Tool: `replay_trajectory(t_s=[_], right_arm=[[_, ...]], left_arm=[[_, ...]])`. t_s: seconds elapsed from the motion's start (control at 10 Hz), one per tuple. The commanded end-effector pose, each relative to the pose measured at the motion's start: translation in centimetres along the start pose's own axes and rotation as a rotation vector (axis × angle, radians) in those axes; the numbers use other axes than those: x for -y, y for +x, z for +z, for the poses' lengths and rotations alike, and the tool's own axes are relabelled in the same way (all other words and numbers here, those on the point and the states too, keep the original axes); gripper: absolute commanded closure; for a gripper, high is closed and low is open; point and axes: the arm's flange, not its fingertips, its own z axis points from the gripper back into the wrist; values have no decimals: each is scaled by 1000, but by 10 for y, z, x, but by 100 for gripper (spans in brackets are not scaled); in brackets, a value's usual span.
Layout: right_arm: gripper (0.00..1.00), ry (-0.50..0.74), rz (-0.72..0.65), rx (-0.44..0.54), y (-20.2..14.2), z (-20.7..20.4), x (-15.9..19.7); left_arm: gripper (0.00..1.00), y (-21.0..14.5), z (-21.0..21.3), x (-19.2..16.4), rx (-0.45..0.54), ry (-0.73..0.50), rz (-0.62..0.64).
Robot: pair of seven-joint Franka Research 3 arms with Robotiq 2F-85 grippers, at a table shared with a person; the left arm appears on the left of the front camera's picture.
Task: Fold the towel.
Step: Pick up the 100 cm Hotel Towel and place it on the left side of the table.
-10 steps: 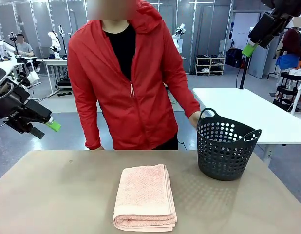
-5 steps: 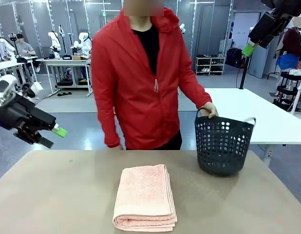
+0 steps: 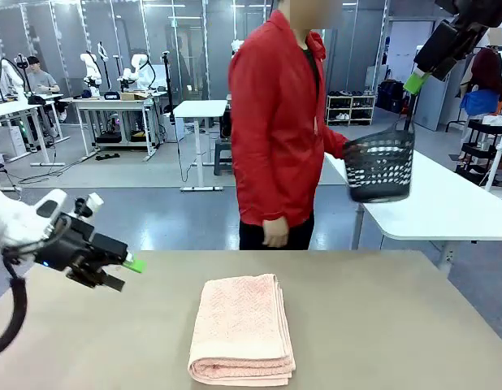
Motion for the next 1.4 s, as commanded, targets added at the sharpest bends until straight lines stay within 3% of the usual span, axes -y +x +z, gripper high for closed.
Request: replay_trajectory(t_s=[0.0,0.2,0.7,1.3], right_arm=[[0,3,14,-7,-1,3,1],[0,3,14,-7,-1,3,1],[0,3,14,-7,-1,3,1],[0,3,14,-7,-1,3,1]], left_arm=[[0,-6,-43,-10,24,-32,40],[0,-14,-72,-18,-2,-30,89],[0,-46,-157,-22,43,-123,207],[0,-55,-195,-27,75,-206,246]])
